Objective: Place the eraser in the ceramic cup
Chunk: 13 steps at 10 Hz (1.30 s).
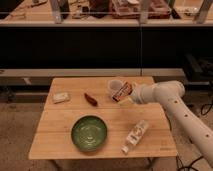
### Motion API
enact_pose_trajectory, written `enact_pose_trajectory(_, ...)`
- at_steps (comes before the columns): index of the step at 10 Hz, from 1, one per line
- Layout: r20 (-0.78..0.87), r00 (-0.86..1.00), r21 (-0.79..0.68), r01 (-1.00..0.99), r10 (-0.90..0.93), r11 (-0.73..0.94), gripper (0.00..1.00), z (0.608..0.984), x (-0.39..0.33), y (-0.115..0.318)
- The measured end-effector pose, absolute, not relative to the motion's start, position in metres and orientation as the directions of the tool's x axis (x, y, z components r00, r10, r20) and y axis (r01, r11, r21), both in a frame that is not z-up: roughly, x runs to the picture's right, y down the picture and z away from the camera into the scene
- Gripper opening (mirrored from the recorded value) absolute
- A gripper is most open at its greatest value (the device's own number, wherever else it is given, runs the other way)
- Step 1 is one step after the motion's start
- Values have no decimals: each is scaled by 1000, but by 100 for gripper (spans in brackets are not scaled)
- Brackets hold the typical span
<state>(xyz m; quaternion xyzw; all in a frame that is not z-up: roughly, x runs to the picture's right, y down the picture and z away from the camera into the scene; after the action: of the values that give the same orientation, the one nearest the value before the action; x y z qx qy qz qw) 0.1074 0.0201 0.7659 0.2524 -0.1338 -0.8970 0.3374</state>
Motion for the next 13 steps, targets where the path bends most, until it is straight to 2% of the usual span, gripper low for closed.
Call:
enact_pose_trajectory(7,-333,-673,440,509,-660,-740,3,829,91,-44)
enact_pose_trajectory(9,-327,-675,466,494,-662,-734,20,845,89,-44)
enact_pose_trajectory(10,-317,-684,474,486,-657,-735,25,852,90,-42)
enact_pose_trajectory(11,-311,-689,478,482,-655,-734,26,856,92,-40)
enact_pose_trajectory(12,-307,-692,483,478,-653,-734,31,860,93,-39)
enact_pose_trajectory(13,-304,-696,486,474,-650,-735,40,862,94,-39)
